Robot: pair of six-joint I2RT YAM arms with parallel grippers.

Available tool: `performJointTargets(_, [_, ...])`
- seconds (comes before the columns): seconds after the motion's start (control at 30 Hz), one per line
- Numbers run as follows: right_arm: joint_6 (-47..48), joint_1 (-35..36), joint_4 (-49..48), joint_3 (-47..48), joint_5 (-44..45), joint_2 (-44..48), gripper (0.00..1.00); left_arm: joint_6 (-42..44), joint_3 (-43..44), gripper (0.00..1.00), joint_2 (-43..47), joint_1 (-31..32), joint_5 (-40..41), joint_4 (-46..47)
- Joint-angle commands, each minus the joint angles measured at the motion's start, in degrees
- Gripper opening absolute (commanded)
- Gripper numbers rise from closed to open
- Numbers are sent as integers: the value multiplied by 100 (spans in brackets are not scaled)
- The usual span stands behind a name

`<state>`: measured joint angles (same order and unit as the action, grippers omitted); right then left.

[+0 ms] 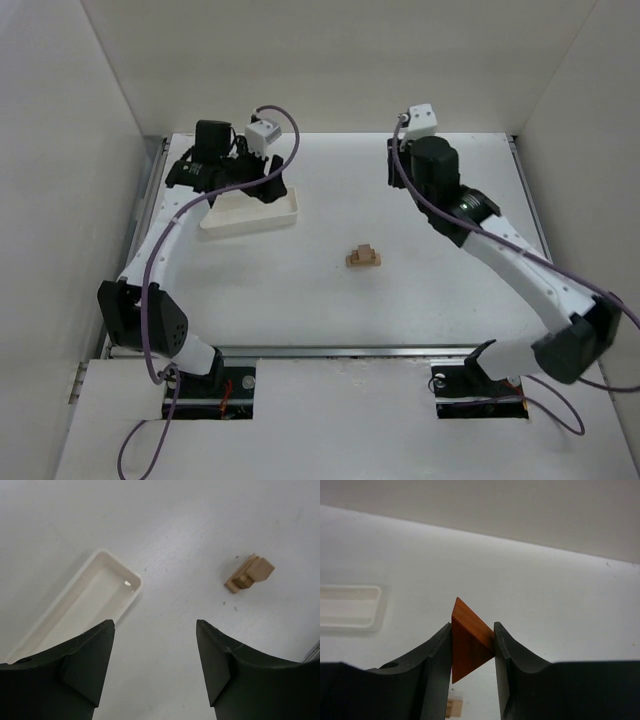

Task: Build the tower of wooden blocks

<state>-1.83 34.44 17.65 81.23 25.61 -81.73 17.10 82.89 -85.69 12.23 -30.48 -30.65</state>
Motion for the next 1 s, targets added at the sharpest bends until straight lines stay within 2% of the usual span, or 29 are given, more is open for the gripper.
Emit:
performJointTargets(0.0, [156, 334, -1052, -597, 41, 771, 0, 108, 937, 63, -35, 43, -1134, -326])
performJointTargets(0.1, [287, 642, -1255, -993, -159, 1404, 0, 170, 1658, 65, -149, 43, -1539, -598])
performJointTargets(0.27, [490, 1073, -1334, -1259, -434, 2011, 0, 425, 2538, 66, -255, 280, -1601, -1091])
performJointTargets(0.37, [797, 1573, -1334, -1312, -57, 2249, 0, 409, 2750, 67, -308, 350, -1900, -1241])
performJointTargets(0.5, [1569, 2443, -1466, -1382, 786, 2329, 0, 600, 2802, 69, -246, 587, -1900, -1495])
performJointTargets(0.53, [2076, 2871, -1675, -1530, 1275, 2329, 0, 880, 2872, 70, -246, 762, -1657, -1731])
performJointTargets(0.6, [2719, 3269, -2097, -1775, 1840, 2276, 0, 1101, 3030, 70, -299, 904, -1461, -1987])
performJointTargets(0.63, [3453, 3437, -2403, -1943, 2147, 2172, 0, 1180, 3127, 71, -386, 904, -1461, -2110])
performJointTargets(0.67, [3844, 3699, -3251, -2127, 2716, 2118, 0, 1181, 3284, 71, -474, 904, -1600, -2259])
performJointTargets(0.77, [5038, 3843, -4618, -2831, 3169, 1925, 0, 1374, 3479, 73, -554, 904, -1942, -2506])
performJointTargets(0.9, [5367, 4027, -5619, -3113, 3502, 1705, 0, 1646, 3479, 74, -493, 904, -2225, -2655])
performJointTargets(0.97, [5709, 4027, -6166, -3297, 3670, 1652, 0, 2076, 3366, 75, -431, 904, -2286, -2718])
